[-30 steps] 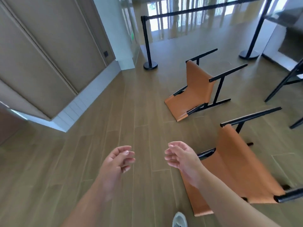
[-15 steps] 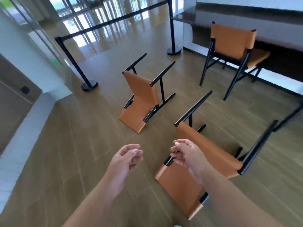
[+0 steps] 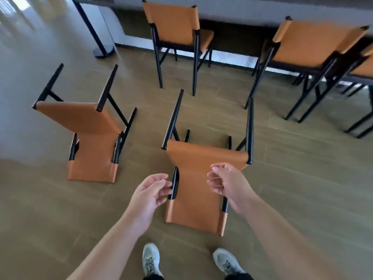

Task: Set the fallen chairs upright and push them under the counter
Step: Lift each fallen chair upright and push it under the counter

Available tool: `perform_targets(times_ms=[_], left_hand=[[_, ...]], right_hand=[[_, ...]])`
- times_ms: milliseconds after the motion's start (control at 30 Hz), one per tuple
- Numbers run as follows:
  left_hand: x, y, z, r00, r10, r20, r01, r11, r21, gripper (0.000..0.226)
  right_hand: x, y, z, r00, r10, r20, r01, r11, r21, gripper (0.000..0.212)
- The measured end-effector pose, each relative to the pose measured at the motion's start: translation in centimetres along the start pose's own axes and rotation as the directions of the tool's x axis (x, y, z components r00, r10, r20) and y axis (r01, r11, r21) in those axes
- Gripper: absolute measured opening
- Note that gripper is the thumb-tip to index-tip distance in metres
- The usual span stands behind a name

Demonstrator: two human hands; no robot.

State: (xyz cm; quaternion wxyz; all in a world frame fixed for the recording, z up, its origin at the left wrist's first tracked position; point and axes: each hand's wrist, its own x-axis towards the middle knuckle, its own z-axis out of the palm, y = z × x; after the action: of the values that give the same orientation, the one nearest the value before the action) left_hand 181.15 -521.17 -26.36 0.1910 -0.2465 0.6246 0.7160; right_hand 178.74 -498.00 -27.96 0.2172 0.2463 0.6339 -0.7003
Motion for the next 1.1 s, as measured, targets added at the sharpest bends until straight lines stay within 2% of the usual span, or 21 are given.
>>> perform_targets(times_ms=[100,300,400,500,633,767,967,1100], left_hand=[[3.2,-1.0,-3.3,0.997,-0.049,0.063,0.046,0.998,0.054,0.02],[10.6,-5.5,-7.8,0.986,-0.117,0.12,0.081,0.959,0.272,0.021],[14.1,-9.1,-8.2,0.984,-0.131,0.122,0.08,0.932,0.354,0.018],[17.9,-13.6,-8.1,0.983,-0.15,0.107,0.093,0.905,0.415,0.033],[23.5,-20.9,-7.7,0.981,-0.17,0.092,0.1,0.856,0.507,0.027],[29.2,-31.2,-7.5,0.98,-0.184,0.079,0.089,0.754,0.651,0.015],[35.6,-45.7,-8.1,0.977,-0.169,0.129,-0.01,0.57,0.822,0.018],[39.3,-52.8,-8.9,0.968,-0.155,0.196,-0.117,0.413,0.903,0.022]], right_hand=[[0.1,3.0,2.9,0.997,0.033,-0.075,-0.033,0.999,0.009,0.017],[2.9,9.4,6.0,0.973,0.08,-0.215,-0.089,0.996,-0.029,0.023],[5.9,13.6,5.9,0.963,0.117,-0.244,-0.13,0.991,-0.039,0.016],[10.2,18.6,4.9,0.951,0.153,-0.268,-0.175,0.983,-0.061,0.013],[16.4,26.1,2.9,0.944,0.178,-0.278,-0.225,0.963,-0.147,0.01],[22.3,35.3,0.1,0.95,0.188,-0.248,-0.262,0.913,-0.313,0.01],[29.7,47.5,-3.5,0.968,0.174,-0.178,-0.247,0.764,-0.596,0.034],[33.9,54.4,-4.8,0.976,0.159,-0.146,-0.215,0.656,-0.724,0.039]])
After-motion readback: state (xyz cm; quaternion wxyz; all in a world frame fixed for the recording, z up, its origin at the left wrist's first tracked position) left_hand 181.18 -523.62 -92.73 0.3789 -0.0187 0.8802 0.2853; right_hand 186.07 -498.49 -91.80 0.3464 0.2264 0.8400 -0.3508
